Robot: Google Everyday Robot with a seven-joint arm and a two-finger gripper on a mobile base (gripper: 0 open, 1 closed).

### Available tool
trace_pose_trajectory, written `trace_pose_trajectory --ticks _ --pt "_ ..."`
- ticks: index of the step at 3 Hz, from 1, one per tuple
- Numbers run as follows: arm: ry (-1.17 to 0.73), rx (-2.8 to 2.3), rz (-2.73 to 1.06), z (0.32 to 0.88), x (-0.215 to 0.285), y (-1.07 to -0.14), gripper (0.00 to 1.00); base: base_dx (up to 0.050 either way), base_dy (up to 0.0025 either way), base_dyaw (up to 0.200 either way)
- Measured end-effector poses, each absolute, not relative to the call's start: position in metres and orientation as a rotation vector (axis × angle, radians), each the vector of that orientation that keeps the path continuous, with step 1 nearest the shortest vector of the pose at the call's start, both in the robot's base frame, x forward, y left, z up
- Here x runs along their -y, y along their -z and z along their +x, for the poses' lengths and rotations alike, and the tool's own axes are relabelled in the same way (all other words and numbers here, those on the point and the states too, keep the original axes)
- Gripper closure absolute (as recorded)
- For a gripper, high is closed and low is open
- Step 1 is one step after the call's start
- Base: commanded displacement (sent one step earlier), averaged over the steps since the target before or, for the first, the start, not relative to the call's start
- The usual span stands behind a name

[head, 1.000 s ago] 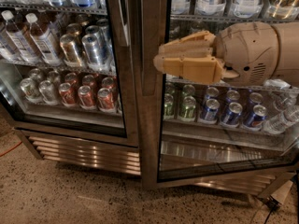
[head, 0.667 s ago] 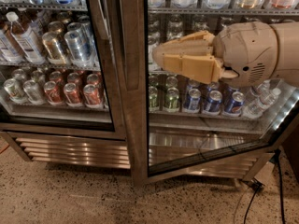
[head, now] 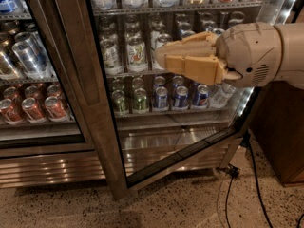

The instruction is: Open right fridge door

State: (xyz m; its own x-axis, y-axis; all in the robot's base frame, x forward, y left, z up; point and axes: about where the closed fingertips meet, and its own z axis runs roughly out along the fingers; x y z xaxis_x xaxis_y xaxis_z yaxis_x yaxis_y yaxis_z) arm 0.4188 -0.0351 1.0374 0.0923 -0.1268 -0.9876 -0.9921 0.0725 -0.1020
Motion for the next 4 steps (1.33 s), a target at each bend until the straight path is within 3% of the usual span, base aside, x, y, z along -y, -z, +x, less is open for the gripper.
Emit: trace_pose_trajectory --ticks 2,3,4 --pt "-1.055 -1.353 -1.208 0.442 0.049 -0.965 1.0 0.0 0.0 0.0" --pt "-1.079 -1.35 -1.156 0.41 0.049 -0.94 1.0 0.0 0.0 0.0" --pt "-1.139 -1.288 -1.114 0.34 0.039 -0.938 1.0 0.0 0.0 0.0"
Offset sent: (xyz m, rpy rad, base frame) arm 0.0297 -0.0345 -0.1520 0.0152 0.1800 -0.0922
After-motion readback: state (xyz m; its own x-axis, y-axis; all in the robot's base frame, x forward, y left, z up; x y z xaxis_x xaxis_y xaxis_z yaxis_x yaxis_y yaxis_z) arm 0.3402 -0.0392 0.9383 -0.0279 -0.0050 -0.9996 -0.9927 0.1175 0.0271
